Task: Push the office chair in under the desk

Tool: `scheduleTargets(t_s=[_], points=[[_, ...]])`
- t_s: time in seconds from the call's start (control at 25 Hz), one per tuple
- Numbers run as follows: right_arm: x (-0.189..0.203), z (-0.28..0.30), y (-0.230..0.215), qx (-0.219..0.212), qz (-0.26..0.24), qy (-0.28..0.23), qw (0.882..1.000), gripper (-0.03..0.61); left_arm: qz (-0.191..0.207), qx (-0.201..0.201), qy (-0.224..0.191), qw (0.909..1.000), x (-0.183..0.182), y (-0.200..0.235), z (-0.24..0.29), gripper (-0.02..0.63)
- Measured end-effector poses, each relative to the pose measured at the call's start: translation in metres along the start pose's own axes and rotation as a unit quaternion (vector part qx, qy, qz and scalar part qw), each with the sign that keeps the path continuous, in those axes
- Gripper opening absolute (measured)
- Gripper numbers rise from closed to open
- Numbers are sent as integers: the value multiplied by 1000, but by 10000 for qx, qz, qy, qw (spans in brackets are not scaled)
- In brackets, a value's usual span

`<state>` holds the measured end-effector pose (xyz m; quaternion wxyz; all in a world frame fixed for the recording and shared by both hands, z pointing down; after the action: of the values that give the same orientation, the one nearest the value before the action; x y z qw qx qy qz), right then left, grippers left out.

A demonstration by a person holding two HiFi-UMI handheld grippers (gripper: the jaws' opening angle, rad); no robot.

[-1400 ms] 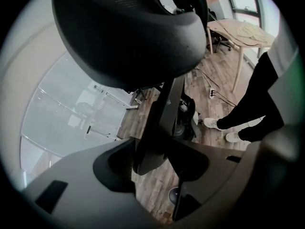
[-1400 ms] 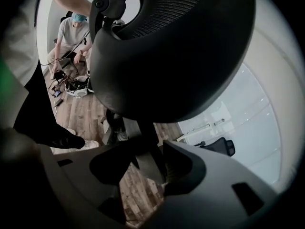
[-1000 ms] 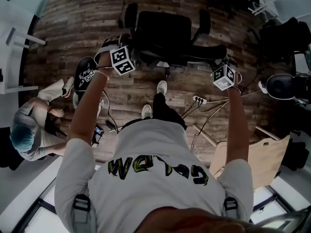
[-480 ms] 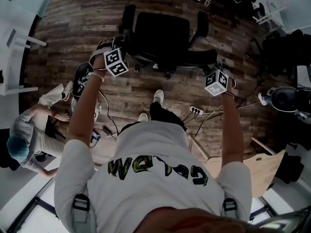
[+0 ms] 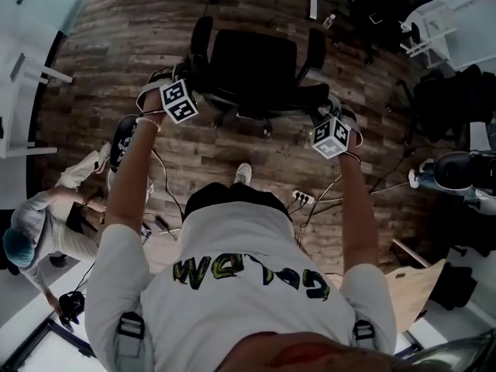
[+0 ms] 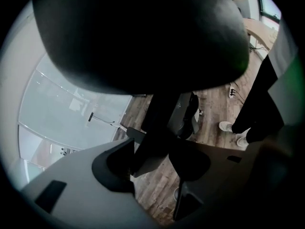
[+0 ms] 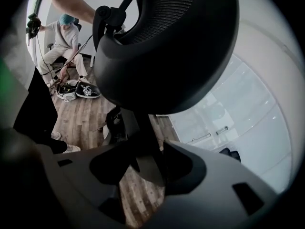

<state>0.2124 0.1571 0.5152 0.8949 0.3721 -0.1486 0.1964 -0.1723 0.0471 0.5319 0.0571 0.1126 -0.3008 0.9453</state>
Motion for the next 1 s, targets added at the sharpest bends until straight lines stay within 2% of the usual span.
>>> scheduleTargets(t_s=[0.12,0.44,0.64,1.0], points=[[-3,17,-19,-13,-9,46,10000,212,-82,-89,9,9999,-6,18,14,232],[-9,56,-56,14,50,25,10000,214,-207,-13,-90,9997,-12,62,50,241],[-21,85,-84,38,75,-26,10000,214,-188,18,-58,9998,-15,102,74,242],[-40,148,-140,-10,145,152,9998,214,-137,28,-300,9995,-19,172,127,242]])
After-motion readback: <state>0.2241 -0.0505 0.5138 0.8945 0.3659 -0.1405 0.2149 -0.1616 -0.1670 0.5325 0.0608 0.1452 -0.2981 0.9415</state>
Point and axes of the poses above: the fingertips, and each gripper's own axes: z forward along the fingers, y to its left, x out of its underside, the point moved 10 cm from there along -z, backward along the fingers, and after that the axes turned 2 degrees about x, right-handed, at the moved point
